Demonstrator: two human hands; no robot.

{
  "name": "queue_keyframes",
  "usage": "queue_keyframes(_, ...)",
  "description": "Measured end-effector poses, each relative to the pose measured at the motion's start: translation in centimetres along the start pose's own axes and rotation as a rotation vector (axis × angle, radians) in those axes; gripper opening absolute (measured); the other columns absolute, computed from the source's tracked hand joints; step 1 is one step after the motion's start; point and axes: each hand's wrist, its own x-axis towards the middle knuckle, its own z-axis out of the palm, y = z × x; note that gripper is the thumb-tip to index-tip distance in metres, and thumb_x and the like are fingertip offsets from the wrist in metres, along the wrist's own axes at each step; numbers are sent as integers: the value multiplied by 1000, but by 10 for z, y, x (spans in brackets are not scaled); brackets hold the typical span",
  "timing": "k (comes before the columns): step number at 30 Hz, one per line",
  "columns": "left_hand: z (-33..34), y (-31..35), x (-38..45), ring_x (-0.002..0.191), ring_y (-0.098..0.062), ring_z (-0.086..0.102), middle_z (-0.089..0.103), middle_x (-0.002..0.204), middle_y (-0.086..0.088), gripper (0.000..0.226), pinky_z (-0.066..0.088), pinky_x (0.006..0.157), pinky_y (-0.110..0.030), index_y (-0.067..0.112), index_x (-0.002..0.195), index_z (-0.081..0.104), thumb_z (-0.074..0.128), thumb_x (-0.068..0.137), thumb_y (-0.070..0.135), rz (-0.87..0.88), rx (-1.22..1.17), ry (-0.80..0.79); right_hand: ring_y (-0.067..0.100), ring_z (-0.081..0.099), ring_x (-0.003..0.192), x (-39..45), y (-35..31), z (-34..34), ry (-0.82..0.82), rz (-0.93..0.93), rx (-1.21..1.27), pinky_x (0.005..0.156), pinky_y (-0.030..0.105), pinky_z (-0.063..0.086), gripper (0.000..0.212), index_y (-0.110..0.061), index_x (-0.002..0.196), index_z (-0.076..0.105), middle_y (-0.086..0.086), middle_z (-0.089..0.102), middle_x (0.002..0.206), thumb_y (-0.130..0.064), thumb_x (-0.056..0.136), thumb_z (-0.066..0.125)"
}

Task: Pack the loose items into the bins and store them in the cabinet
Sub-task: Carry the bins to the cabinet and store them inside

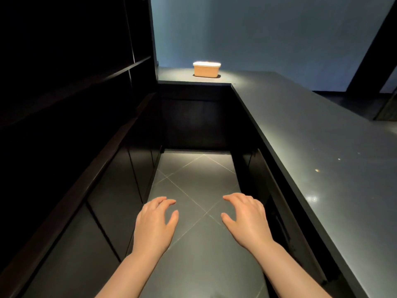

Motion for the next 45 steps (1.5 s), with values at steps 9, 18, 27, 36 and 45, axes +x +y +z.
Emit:
queue_keyframes(9, 40, -28, 253, 121, -11, 47, 55, 128, 12, 33, 35, 102, -30, 29, 123, 58, 54, 91, 34, 70, 20, -57, 10, 40, 128, 223, 20, 42, 12, 104, -3, 110, 28, 21, 44, -31, 133, 49, -14, 49, 134, -36, 90, 55)
queue_keyframes(18, 119, 0, 485, 120, -14, 48, 55, 129, 10, 36, 36, 102, -31, 26, 126, 56, 54, 91, 33, 119, -47, -61, 12, 46, 122, 453, 74, 70, 55, 107, -37, 105, 29, 27, 46, -29, 132, 52, -12, 54, 131, -38, 87, 57)
queue_keyframes(27, 162, 38, 733, 122, -12, 45, 52, 131, 11, 37, 32, 103, -31, 28, 127, 55, 53, 91, 36, 108, -48, 16, 10, 43, 123, 706, 122, 53, 106, 49, -56, 107, 27, 24, 46, -31, 132, 51, -14, 51, 131, -38, 87, 57)
queue_keyframes(36, 201, 15, 960, 123, -11, 44, 53, 130, 12, 35, 31, 104, -30, 30, 125, 55, 53, 91, 36, 108, -50, 98, 10, 44, 125, 945, 123, 85, 172, 22, -44, 108, 31, 26, 45, -31, 130, 53, -13, 53, 131, -37, 86, 60)
queue_keyframes(45, 241, 24, 1191, 123, -9, 44, 52, 130, 13, 36, 31, 104, -29, 31, 127, 55, 52, 91, 38, 211, -63, 46, 7, 42, 125, 1145, 147, 101, 208, 135, -31, 107, 27, 26, 45, -34, 131, 51, -16, 51, 132, -39, 87, 57)
